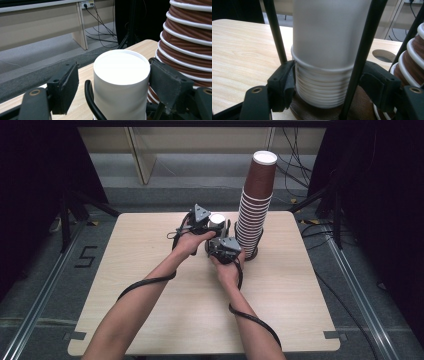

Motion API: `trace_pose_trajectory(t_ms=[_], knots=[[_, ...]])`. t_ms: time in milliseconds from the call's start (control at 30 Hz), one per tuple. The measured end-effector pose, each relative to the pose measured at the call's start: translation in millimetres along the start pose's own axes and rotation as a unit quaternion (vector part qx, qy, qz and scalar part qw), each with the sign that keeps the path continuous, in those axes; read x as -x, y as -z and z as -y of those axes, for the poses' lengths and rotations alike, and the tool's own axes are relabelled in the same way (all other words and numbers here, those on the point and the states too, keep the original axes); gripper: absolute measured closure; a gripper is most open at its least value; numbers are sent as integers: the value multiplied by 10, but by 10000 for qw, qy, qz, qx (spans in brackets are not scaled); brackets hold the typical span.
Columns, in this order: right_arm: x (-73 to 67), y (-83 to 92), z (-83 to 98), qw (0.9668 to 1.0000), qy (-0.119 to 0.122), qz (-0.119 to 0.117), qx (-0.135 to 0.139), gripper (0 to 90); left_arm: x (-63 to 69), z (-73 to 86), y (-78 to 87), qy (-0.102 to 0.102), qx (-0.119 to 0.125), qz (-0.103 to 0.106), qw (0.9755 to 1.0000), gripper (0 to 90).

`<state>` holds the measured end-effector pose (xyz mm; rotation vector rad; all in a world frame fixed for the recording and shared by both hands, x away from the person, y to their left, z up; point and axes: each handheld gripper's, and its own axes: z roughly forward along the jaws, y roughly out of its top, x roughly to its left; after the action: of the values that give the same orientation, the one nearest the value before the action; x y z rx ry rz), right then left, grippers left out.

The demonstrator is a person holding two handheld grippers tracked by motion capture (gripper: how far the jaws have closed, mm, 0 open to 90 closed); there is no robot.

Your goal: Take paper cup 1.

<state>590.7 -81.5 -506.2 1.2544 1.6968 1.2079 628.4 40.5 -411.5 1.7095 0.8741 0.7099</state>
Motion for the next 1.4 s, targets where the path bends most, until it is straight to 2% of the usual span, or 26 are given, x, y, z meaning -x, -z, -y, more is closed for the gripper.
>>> trace_pose_trajectory(t_ms=[33,67,167,233,333,367,433,467,600,633,767,833,933,1033,1200,1233,1333,1400], knots=[[9,20,-5,9999,68,44,-66,308,3,-4,-3,-6,8,16,10000,247],[-1,10,1,10000,10,37,-5,309,3,-4,-5,-14,1,28,10000,250],[8,19,-2,9999,96,41,-42,313,4,2,-14,9,-8,41,10000,259],[-2,24,1,10000,16,53,-45,313,5,11,-31,47,-31,81,10000,266],[10,13,4,9999,76,50,53,316,15,13,-76,28,-61,130,9999,278],[4,24,-2,10000,-10,-6,-1,318,15,13,-76,28,-61,130,9999,280],[10,22,2,10000,-12,-46,34,321,29,18,-115,-23,-122,173,9998,282],[7,28,3,9999,-109,-72,2,321,29,18,-115,-23,-122,173,9998,286],[10,25,2,9999,-114,-42,25,321,44,28,-167,-50,-169,170,9997,321],[4,23,6,9998,-191,-58,45,321,43,28,-171,-43,-165,164,9997,323],[24,18,2,10000,-8,-19,29,323,41,24,-180,-21,-182,171,9997,328],[17,20,4,10000,-92,-20,15,324,39,23,-180,-47,-181,192,9996,332],[26,18,2,10000,31,-21,21,325,38,19,-176,-25,-181,194,9996,336],[19,18,4,10000,-26,-32,17,325,34,16,-170,-29,-178,216,9996,338],[40,23,7,10000,-24,-36,66,354,51,-30,-119,-80,30,236,9997,338],[26,33,5,9998,-178,-53,21,354,57,-47,-106,-94,53,234,9997,338],[22,34,4,9998,-168,-72,0,353,63,-122,-68,-142,152,204,9996,338],[33,35,3,10000,-25,-22,25,352,60,-166,-44,-156,206,177,9995,338]])
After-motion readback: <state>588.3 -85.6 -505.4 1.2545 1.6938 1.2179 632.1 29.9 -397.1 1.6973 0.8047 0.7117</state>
